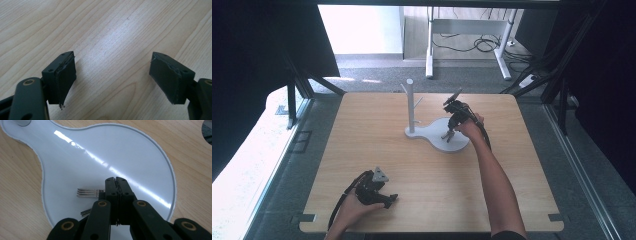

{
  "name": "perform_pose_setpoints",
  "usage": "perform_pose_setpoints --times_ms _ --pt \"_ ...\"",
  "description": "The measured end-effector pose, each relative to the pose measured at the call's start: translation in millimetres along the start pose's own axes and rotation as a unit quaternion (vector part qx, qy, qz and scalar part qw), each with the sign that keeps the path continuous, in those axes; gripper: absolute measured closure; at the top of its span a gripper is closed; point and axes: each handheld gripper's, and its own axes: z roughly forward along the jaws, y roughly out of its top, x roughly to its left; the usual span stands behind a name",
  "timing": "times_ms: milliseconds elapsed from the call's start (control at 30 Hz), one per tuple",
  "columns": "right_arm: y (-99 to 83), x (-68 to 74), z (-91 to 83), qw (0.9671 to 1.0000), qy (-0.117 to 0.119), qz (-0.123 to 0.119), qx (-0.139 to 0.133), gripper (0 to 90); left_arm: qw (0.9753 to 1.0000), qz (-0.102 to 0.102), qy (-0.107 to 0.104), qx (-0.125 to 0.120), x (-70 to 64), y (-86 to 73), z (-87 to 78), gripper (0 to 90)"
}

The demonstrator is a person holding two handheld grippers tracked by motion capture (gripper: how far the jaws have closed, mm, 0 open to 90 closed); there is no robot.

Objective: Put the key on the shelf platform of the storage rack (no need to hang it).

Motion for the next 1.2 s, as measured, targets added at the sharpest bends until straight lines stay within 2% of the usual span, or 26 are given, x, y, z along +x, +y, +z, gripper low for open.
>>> perform_pose_setpoints --times_ms 133,267,367,500,633,700,767,867,900,967,1067,1100,1200 --pt "-0.9 0.3 0.9 1.0 -0.006 0.0 -0.003 84.6 1.0 0.004 0.005 -0.004 0.0 0.3 -0.3 21.7" --pt "-2.1 1.5 -4.5 0.9997 -0.008 -0.005 -0.021 70.3 1.0 0.005 0.004 -0.005 -0.4 0.6 -0.4 21.7" --pt "-4.8 2.8 -17.1 0.999 -0.013 -0.005 -0.042 61.0 1.0 0.005 0.004 -0.005 -1.1 0.6 0.5 21.7" --pt "-10.9 4.8 -27.2 0.9982 0.0 -0.009 -0.059 58.7 1.0 0.009 0.003 -0.003 -2.1 1.1 0.7 21.7" --pt "-26.2 7.6 -35.8 0.9975 0.009 -0.014 -0.068 56.1 1.0 0.01 0.001 0.0 -3.6 1.5 1.8 21.6" --pt "-39.5 5.7 -42.4 0.9967 0.02 -0.009 -0.079 55.0 1.0 0.01 0.001 0.001 -4.3 1.9 2.0 21.6" --pt "-44.3 4.7 -44.3 0.9962 0.025 -0.007 -0.084 54.9 0.9999 0.01 0.0 0.001 -4.2 2.0 1.9 21.6" --pt "-65.3 2.1 -50.9 0.9947 0.038 -0.004 -0.096 53.8 0.9999 0.01 -0.001 0.0 -4.8 2.4 1.3 21.6" --pt "-65.3 2.1 -50.9 0.9947 0.038 -0.004 -0.096 53.8 0.9999 0.01 -0.001 0.0 -4.8 2.4 1.3 21.6" --pt "-81.2 -0.4 -54.3 0.9939 0.043 0.001 -0.102 53.3 1.0 0.009 -0.002 0.0 -4.9 2.2 1.7 21.6" --pt "-91.1 -2.3 -56.5 0.9938 0.045 0.002 -0.102 52.8 1.0 0.009 -0.001 0.001 -5.2 2.2 1.9 21.6" --pt "-101.8 -4.2 -59.0 0.9932 0.046 0.002 -0.107 52.6 1.0 0.009 -0.002 0.001 -5.4 2.2 2.1 21.6" --pt "-109.3 -5.4 -61.0 0.9932 0.047 0.0 -0.106 52.0 1.0 0.009 -0.003 0.002 -5.2 2.2 2.8 21.6"
